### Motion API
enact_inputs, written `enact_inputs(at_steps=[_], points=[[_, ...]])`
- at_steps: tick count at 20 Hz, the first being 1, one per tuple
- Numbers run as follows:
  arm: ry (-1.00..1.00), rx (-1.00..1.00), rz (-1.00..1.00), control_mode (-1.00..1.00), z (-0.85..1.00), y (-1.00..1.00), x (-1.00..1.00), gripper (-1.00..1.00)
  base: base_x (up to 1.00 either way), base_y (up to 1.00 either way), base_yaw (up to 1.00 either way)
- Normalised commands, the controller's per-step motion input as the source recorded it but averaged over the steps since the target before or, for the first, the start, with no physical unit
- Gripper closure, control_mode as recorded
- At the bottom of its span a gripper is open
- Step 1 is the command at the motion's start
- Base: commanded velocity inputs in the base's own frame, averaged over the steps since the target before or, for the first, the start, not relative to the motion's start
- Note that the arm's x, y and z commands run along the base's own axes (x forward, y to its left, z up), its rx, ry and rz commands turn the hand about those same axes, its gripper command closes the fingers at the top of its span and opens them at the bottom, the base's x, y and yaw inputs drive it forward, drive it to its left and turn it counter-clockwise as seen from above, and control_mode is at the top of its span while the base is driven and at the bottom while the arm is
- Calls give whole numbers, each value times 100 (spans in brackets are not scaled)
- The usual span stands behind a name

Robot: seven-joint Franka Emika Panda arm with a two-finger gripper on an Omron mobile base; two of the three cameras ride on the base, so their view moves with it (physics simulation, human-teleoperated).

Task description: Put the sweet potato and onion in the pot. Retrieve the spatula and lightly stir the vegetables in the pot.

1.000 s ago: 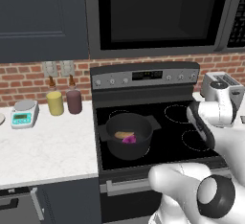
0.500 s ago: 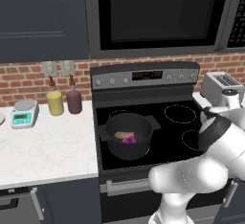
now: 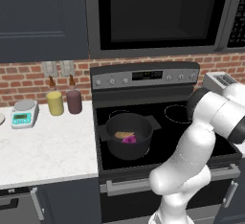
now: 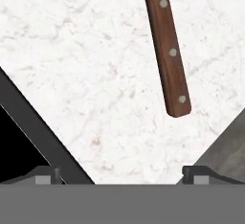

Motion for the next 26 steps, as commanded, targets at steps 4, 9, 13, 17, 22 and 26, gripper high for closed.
enact_inputs(at_steps=[4,9,13,17,22,26], points=[[1,0,0,-100,0,-42,8,-100,0,0,0],[0,0,0,-100,-8,-37,2,-100,0,0,0],[0,2,0,-100,-17,-34,4,-100,0,0,0],[0,4,0,-100,-19,-29,3,-100,0,0,0],[0,3,0,-100,-17,-17,0,-100,0,0,0],[0,3,0,-100,-21,-1,0,-100,0,0,0]])
